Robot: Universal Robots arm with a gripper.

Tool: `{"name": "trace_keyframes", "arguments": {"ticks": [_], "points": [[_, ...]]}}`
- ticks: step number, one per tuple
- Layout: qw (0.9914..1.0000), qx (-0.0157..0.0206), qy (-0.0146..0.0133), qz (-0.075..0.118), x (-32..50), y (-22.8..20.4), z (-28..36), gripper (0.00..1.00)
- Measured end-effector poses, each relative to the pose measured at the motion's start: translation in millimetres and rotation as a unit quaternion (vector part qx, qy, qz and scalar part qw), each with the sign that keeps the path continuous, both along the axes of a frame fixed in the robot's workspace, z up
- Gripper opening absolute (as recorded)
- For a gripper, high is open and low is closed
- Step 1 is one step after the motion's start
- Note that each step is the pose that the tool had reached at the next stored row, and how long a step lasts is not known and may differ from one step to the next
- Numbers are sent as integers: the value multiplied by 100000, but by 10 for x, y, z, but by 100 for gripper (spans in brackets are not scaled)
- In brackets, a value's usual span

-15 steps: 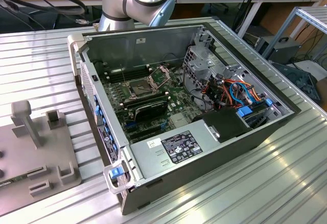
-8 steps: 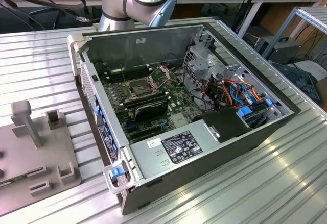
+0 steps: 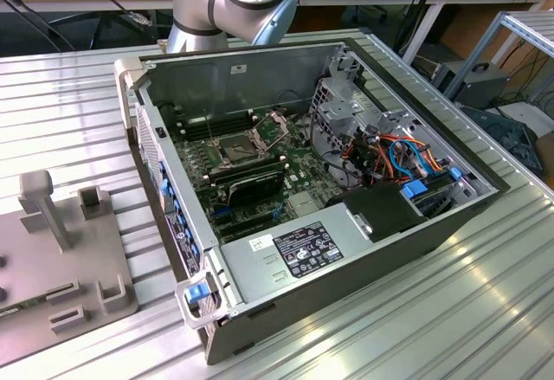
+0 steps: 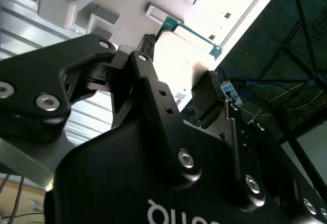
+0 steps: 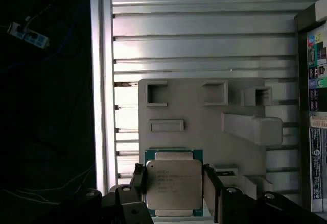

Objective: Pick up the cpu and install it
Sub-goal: 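Pick up the cpu and move it towards the insertion slot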

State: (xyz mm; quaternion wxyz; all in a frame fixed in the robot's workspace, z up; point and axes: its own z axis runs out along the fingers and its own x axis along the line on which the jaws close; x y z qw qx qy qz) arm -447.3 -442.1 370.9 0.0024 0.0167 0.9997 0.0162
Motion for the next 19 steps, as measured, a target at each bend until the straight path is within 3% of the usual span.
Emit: {"name": "trace_keyframes", "arguments": {"ticks": [3,6,15,19], "points": [[100000,-6,2,2,0,0,3,55],[100000,-8,8,0,0,0,48,55],[100000,-6,4,1,0,0,235,55],[100000,0,-5,2,0,0,248,55]]}}
